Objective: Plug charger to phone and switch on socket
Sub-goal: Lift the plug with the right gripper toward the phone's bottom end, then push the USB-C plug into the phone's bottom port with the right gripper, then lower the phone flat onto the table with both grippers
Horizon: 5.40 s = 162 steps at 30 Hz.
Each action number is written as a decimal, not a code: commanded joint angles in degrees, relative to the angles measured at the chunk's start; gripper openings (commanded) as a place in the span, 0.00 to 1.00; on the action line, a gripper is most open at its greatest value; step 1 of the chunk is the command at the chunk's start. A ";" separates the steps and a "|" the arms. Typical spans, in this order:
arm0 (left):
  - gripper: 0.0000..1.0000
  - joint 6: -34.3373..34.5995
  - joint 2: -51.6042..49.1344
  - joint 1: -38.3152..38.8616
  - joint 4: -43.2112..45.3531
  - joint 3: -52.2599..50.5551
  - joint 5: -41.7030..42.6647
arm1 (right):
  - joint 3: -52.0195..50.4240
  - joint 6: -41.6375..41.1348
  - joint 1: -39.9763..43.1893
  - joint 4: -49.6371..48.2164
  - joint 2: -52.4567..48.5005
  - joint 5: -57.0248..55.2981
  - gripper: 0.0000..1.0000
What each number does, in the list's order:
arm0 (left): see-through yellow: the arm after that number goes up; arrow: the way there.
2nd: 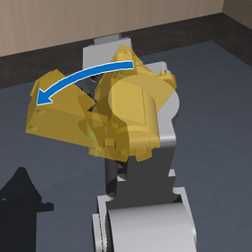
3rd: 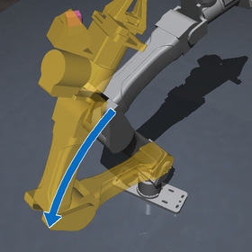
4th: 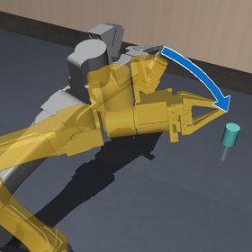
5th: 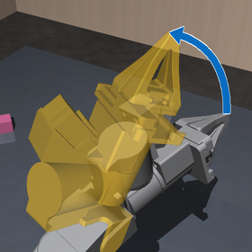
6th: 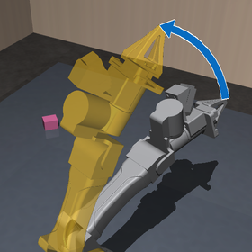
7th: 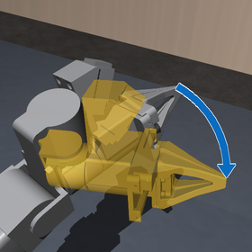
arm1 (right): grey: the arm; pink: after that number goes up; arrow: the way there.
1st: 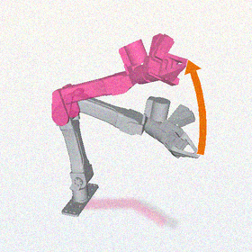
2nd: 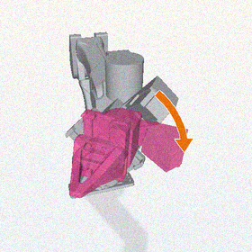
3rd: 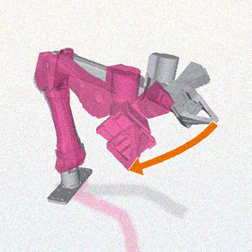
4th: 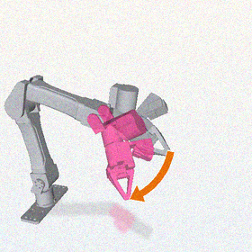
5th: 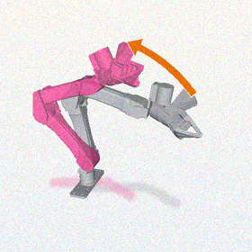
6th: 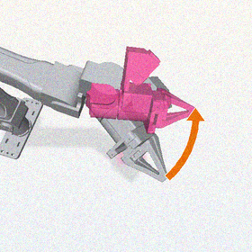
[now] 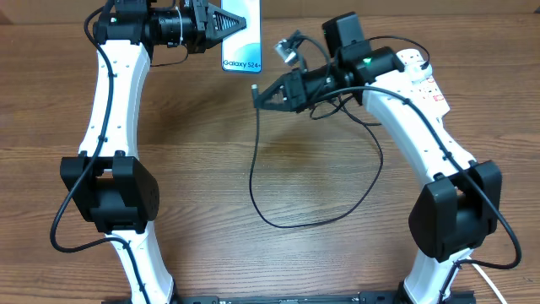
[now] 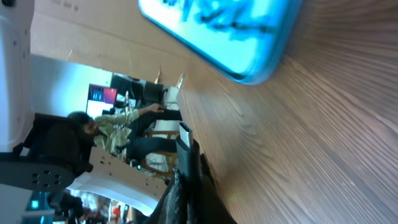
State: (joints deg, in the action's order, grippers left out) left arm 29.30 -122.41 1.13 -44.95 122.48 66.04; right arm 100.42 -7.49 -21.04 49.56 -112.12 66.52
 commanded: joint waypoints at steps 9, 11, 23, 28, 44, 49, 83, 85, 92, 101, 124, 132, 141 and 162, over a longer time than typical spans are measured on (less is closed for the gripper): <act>0.04 3.72 1.33 0.50 1.44 0.35 5.05 | 1.29 -6.51 -2.10 -8.37 1.27 -0.52 0.04; 0.04 3.74 1.33 0.48 2.23 0.35 5.57 | 1.29 -7.37 -2.10 -9.03 1.27 -1.66 0.04; 0.04 3.72 1.33 0.37 2.34 0.35 5.60 | 1.29 -10.51 -2.03 -10.86 1.27 -6.84 0.04; 0.04 3.65 1.33 0.28 2.38 0.35 5.38 | 1.29 -10.60 -1.18 -12.52 1.27 -1.75 0.04; 0.04 3.74 1.33 -0.26 2.38 0.35 5.62 | 1.29 -12.31 -0.35 -12.28 1.27 -0.85 0.04; 0.04 3.76 1.33 -0.20 2.38 0.35 5.60 | 1.29 -12.33 -0.44 -12.31 1.27 -0.83 0.04; 0.04 4.17 1.33 -0.20 2.38 0.35 8.00 | 1.29 -13.79 -1.11 -15.45 1.27 -0.90 0.04; 0.04 4.17 1.33 -0.20 2.36 0.35 8.15 | 1.29 -13.81 -1.11 -15.93 1.27 -0.90 0.04; 0.04 4.17 1.33 -0.20 2.36 0.35 8.57 | 1.29 -15.08 -1.11 -17.53 1.27 -1.57 0.04; 0.04 4.20 1.33 -0.20 2.36 0.35 8.61 | 1.29 -16.28 -1.14 -19.76 1.27 -3.23 0.04; 0.04 4.11 1.33 -0.20 1.97 0.35 11.17 | 1.29 -16.57 -1.11 -23.71 1.27 -6.08 0.10; 0.04 4.11 1.33 -0.42 1.97 0.35 8.11 | 1.29 -16.57 -1.11 -22.88 1.27 -6.08 0.27; 0.04 3.91 1.33 -1.16 1.90 0.35 -0.83 | 1.27 -16.04 -1.01 -20.31 1.27 -6.80 0.83; 0.04 -3.93 -12.20 2.51 -5.73 0.22 -12.63 | 1.27 -7.23 -1.01 -4.04 1.27 -28.61 1.00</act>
State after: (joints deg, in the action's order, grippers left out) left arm 28.69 -131.59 2.17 -50.24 122.48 52.99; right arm 100.42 -15.88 -22.20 44.69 -112.12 44.66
